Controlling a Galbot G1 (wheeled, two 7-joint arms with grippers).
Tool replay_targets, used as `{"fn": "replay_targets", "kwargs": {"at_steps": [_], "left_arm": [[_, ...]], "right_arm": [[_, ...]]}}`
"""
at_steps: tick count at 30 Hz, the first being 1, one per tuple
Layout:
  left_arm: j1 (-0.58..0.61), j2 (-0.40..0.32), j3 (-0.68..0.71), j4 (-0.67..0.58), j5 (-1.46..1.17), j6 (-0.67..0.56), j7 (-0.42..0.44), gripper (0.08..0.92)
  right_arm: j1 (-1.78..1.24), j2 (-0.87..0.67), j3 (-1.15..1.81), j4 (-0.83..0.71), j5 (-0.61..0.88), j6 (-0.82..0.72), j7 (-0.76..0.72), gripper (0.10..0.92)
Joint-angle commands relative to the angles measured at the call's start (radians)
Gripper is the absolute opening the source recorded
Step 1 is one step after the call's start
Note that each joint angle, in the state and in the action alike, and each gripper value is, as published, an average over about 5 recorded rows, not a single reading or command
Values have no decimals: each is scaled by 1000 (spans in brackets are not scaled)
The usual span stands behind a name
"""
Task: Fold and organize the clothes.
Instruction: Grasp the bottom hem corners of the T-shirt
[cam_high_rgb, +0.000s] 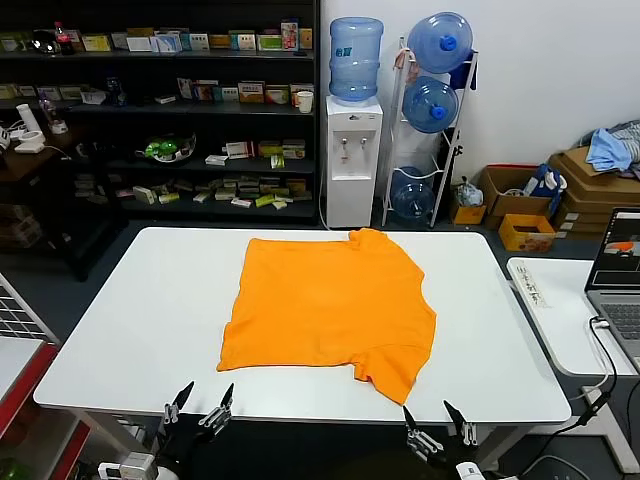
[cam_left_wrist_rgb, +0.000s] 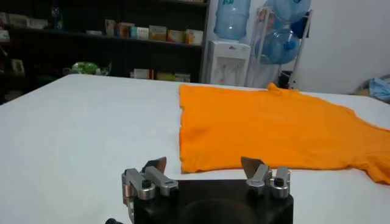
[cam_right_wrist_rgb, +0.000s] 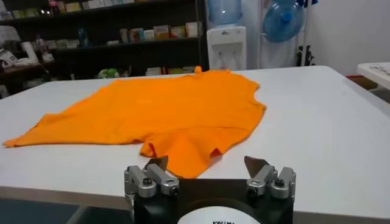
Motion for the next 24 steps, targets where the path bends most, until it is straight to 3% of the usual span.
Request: {"fn": "replay_targets", "kwargs": {"at_steps": [1, 14, 24], "left_arm": [[-11, 3, 0, 5, -14, 2, 0, 823], [-265, 38, 48, 175, -131, 90, -14, 823], [-275, 53, 66, 203, -146, 119, -22, 823]], "right_arm": [[-2, 4, 5, 2, -6, 2, -1, 823], [295, -66, -67, -96, 47, -190, 57, 823], [358, -68, -123, -184, 90, -235, 59, 823]]}}
